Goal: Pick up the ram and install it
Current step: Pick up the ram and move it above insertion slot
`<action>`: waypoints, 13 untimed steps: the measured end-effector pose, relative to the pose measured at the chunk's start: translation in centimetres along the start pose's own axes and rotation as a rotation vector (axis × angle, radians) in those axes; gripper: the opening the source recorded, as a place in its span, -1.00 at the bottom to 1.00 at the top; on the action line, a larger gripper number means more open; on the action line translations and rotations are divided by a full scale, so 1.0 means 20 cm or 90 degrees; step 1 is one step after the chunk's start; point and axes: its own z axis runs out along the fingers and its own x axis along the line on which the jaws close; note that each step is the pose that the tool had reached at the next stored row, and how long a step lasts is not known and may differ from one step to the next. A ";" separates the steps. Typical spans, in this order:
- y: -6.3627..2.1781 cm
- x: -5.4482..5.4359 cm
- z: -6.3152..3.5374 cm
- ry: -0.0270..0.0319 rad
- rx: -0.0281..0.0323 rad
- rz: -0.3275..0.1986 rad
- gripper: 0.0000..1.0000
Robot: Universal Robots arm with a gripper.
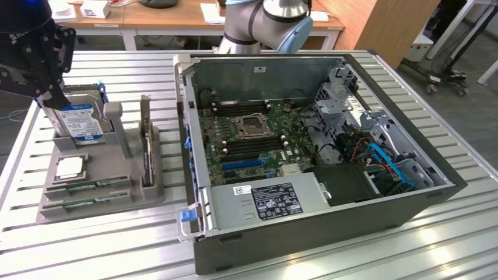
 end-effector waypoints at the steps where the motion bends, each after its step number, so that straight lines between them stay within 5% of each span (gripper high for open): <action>1: 0.000 0.00 0.000 0.0005 -0.0002 -0.012 -0.81; 13: 0.000 0.00 0.006 0.0061 -0.0033 -0.151 -0.81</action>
